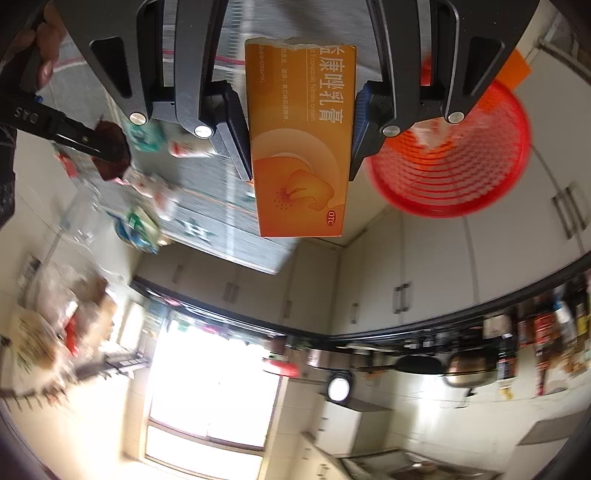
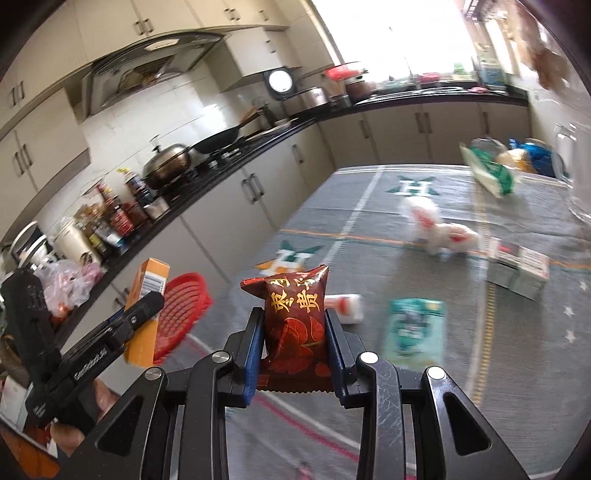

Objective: Collect trash
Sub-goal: 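Carry the snack bag and orange box over the red basket and open both tools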

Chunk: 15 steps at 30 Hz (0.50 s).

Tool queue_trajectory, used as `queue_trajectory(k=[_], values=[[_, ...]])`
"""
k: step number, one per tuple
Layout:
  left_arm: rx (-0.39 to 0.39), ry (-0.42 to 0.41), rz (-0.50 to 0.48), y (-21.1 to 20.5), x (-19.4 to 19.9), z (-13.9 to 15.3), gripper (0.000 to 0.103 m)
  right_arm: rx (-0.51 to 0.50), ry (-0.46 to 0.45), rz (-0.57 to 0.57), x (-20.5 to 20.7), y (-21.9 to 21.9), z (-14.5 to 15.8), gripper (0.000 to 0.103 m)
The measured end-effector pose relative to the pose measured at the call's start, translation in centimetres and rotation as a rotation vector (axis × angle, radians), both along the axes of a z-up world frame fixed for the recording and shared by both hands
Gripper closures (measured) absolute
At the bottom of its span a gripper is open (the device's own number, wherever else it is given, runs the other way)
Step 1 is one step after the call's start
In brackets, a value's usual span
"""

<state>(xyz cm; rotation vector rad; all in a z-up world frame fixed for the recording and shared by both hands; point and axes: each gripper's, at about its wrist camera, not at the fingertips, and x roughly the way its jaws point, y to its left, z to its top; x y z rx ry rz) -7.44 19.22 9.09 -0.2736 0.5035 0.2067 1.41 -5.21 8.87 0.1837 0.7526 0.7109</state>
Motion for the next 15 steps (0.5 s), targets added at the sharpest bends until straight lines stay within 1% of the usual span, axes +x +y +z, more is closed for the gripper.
queue_trajectory(k=[5, 9, 15], values=[[-0.023, 0.006, 0.081, 5.3, -1.6, 0.5, 0.057, 0.016, 0.027, 0.101, -0.5, 4.6, 0.6, 0.068], [-0.022, 0.023, 0.143, 9.1, -2.5, 0.1, 0.057, 0.014, 0.050, 0.178, -0.7, 8.7, 0.8, 0.068], [-0.059, 0.059, 0.184, 12.8, -2.9, -1.4, 0.057, 0.010, 0.077, 0.262, -0.9, 14.8, 0.8, 0.067]])
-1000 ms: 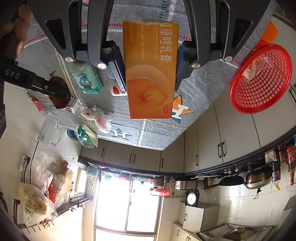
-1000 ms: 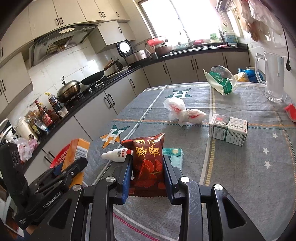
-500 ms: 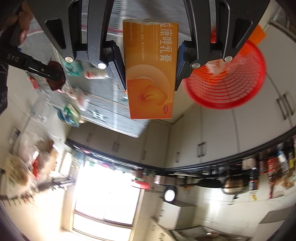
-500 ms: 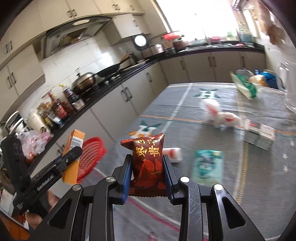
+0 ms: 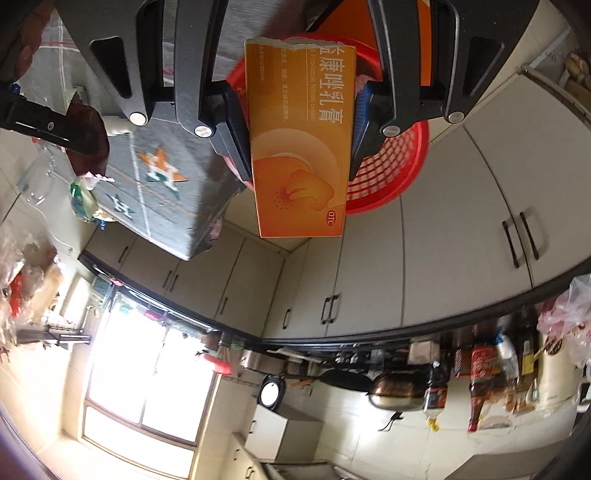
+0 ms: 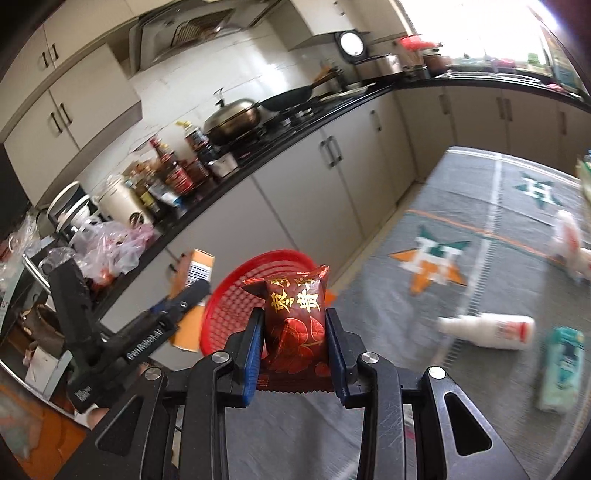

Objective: Collect trash
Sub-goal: 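Carry the snack bag and orange box over the red basket and open both tools, then swing both open tools back toward the table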

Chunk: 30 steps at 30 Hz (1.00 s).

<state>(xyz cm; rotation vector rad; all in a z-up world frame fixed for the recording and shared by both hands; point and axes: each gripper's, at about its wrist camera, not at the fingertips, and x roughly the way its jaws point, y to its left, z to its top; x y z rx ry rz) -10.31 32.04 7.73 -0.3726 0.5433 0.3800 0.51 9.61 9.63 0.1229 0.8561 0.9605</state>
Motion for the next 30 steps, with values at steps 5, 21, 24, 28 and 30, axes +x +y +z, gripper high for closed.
queue_trajectory(k=[5, 21, 24, 28, 30], values=[[-0.021, 0.038, 0.011, 1.6, 0.5, -1.8, 0.057, -0.009, 0.053, 0.040, 0.5, 3.9, -1.3, 0.067], [-0.056, 0.091, 0.038, 4.1, 1.4, -5.0, 0.052, -0.052, 0.163, 0.046, 3.7, 10.2, -5.7, 0.065], [-0.065, 0.083, 0.044, 4.4, 1.3, -4.8, 0.045, -0.031, 0.168, 0.043, 3.8, 10.0, -5.7, 0.062], [-0.073, 0.071, 0.046, 4.2, 0.9, -4.4, 0.045, -0.012, 0.153, 0.039, 3.7, 9.2, -5.0, 0.060], [-0.069, 0.067, 0.040, 3.8, 0.8, -4.1, 0.045, 0.001, 0.149, 0.037, 3.7, 8.5, -4.5, 0.060]])
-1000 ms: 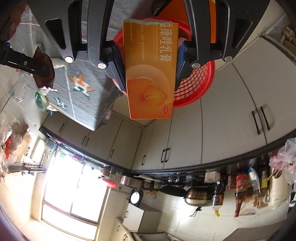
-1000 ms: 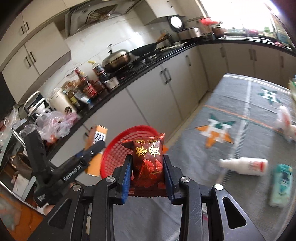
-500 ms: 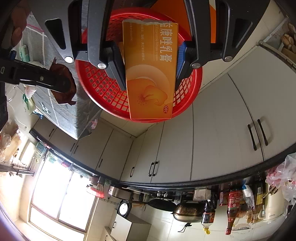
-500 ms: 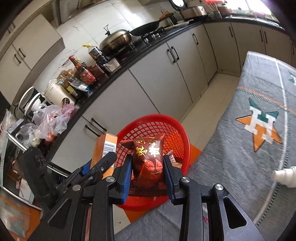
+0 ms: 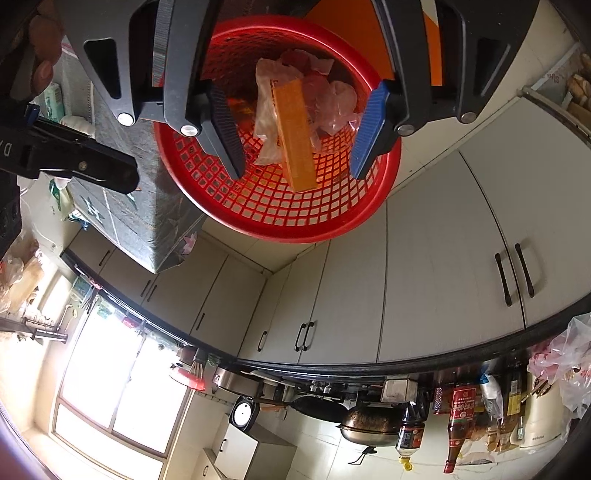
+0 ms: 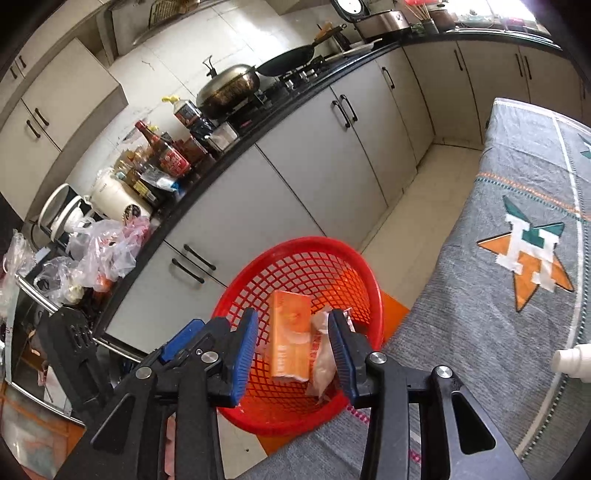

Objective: Collect trash
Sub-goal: 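Swing both open tools back toward the table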

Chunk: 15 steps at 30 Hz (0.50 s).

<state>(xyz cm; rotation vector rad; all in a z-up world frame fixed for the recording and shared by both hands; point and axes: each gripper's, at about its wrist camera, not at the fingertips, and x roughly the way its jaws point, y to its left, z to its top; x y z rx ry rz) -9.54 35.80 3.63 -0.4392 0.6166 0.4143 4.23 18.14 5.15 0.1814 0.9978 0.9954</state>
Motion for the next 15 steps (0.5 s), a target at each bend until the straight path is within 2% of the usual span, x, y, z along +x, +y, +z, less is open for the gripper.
queue_trajectory(k=[8, 15], values=[[0.030, -0.011, -0.074, -3.5, 0.4, 1.4, 0.045, 0.036, -0.004, -0.026, -0.6, -4.1, 1.1, 0.060], [0.075, 0.004, -0.172, -8.3, 1.6, 2.2, 0.045, 0.054, 0.013, -0.081, -0.5, -9.7, 1.3, 0.060]])
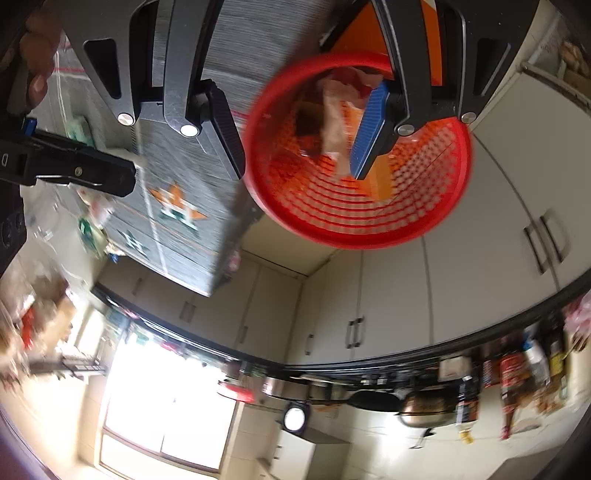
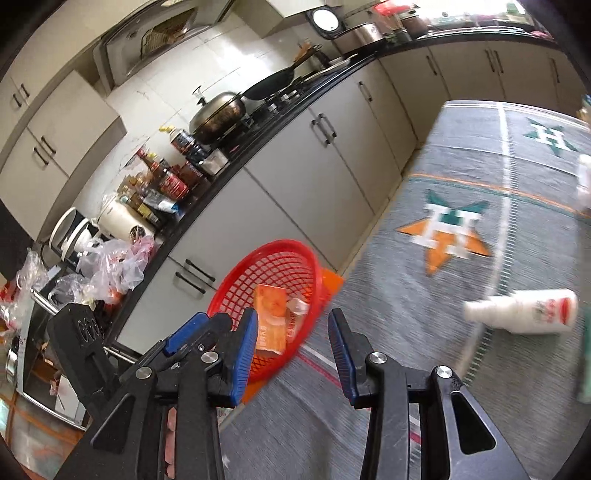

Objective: Collect trash
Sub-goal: 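Swing both open tools back toward the table, then grasp the white lotion bottle with the left tool while the right tool grasps the teal wipes pack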

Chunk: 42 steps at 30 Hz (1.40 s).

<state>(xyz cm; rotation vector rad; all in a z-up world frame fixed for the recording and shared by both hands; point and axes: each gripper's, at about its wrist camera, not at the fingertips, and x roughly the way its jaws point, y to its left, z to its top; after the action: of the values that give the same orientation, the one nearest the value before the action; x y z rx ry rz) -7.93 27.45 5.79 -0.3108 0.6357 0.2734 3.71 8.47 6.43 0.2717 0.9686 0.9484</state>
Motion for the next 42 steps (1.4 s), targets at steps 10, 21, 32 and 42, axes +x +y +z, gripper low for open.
queue_trajectory(k=[10, 21, 32, 42], values=[[0.126, 0.047, -0.211, -8.8, 2.9, 1.2, 0.042, -0.024, -0.014, -0.184, 2.5, -12.2, -0.4, 0.060], [0.226, 0.159, -0.528, -17.4, 10.8, 0.4, 0.036, 0.039, 0.088, -0.457, 5.9, -23.5, -3.2, 0.058], [0.279, 0.289, -0.773, -21.0, 17.5, -3.1, 0.036, 0.126, 0.176, -0.499, 6.4, -25.6, -3.9, 0.058], [0.271, 0.295, -0.695, -22.4, 16.8, -4.9, 0.071, 0.080, 0.171, -0.496, 6.3, -25.4, -4.2, 0.057]])
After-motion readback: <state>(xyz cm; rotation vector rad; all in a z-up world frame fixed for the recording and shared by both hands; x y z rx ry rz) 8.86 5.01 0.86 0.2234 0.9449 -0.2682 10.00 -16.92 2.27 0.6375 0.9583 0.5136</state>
